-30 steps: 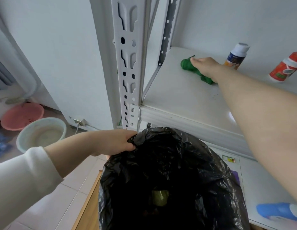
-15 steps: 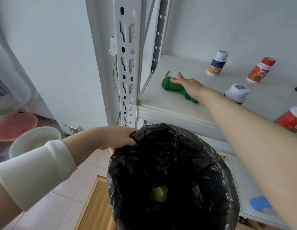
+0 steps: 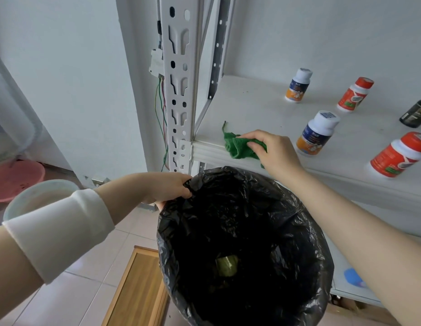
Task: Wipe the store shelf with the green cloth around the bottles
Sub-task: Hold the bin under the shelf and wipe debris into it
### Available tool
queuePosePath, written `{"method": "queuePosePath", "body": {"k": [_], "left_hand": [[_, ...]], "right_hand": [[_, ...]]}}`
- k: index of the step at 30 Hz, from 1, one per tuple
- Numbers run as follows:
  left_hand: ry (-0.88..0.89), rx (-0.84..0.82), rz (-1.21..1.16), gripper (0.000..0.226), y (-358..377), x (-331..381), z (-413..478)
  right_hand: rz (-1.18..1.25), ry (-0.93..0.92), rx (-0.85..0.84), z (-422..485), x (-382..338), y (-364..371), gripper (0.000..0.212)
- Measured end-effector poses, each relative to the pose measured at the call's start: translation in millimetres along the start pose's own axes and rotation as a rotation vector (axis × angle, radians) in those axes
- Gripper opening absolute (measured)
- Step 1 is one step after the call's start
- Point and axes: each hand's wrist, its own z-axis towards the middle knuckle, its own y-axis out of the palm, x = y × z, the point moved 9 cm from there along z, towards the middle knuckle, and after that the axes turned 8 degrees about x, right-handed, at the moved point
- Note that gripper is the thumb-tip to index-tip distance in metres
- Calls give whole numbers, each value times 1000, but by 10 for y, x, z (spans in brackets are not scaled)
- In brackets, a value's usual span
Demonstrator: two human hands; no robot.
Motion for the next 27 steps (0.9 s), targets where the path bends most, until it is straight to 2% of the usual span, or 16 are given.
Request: {"method": "queuePosePath", "body": {"k": [3,5,8,11,13,15,17,19,23,27], "left_hand": [[-2,10,-7,28,-15,10,1],[-1,13,-9,27,-20,16,-1],[-14,15,-4,25,-27,-10,5],[-5,12,24,26,-28,-14,18],[-1,3,0,24,-15,-17,33],[-3,1,-14,23,-17,-29,48],[-7,-6,-15,25,-23,-44,60],[-9,-13,-15,26,-30,-49,71],[-5,-23,-2,24,-26,-58,79],[-3,-23,-8,25,-28,-61,65]], "right_hand": [[136,57,54,-52,20,-60,22],[305,190,82,-16,114,-80,25],[501,420,317,168,322,-239,28],[233,480,575,448,393,-583,29],[75,492,589,628,441,-645,32],[29,593,483,740,635,-509,32],[-76,750,290,740,897,-279,32],[-160,818,85,729,1017,-94,37],[-160,634,-151,783,841,116,42],[-21,317,-250,590,386,381,39]]}}
